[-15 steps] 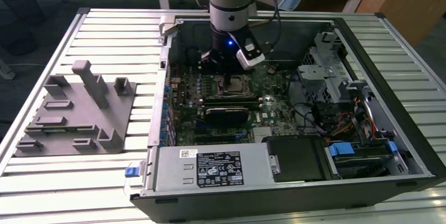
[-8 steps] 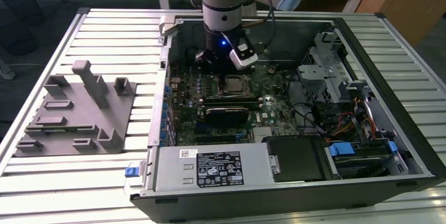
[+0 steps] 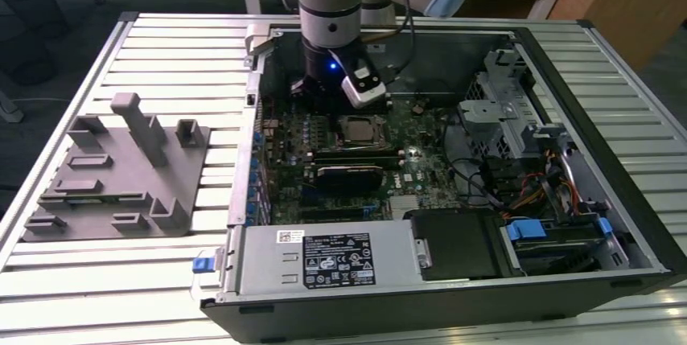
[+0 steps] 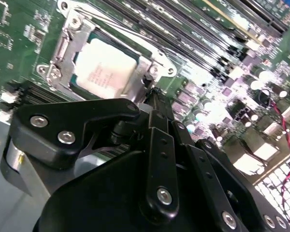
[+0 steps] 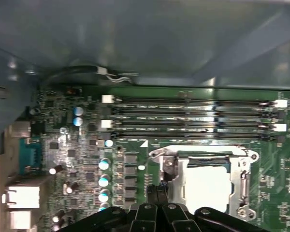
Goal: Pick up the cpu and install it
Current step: 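Close the cpu cover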
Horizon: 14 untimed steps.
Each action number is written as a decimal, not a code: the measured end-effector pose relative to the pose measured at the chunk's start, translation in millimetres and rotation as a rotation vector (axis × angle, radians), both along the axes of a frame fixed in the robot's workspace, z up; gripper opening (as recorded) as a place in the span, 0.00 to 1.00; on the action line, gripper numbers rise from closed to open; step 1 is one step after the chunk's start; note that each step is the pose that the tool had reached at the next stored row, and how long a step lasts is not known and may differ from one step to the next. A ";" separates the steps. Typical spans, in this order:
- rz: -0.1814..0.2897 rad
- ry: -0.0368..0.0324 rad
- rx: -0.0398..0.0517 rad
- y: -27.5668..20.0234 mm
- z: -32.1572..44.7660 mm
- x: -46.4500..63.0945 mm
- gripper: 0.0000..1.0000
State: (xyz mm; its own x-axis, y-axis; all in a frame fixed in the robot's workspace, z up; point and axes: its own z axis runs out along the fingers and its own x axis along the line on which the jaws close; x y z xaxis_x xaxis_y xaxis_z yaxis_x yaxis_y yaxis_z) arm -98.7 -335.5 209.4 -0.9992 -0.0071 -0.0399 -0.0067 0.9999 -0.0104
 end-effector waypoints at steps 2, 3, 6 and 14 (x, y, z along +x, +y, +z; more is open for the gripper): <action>0.000 0.0000 0.0000 0.0 0.0 -3.1 0.11; 0.000 0.0000 0.0000 0.0 0.0 -4.6 0.11; 0.000 -0.0001 0.0001 0.0 -0.4 -6.3 0.11; -0.001 0.0000 0.0000 0.0 -0.5 -3.0 0.11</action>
State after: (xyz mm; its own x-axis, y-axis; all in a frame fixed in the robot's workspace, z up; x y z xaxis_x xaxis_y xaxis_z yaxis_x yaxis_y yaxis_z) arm -101.6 -335.5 208.9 -0.9992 -0.0065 -0.0400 -0.0061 0.9999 -0.0104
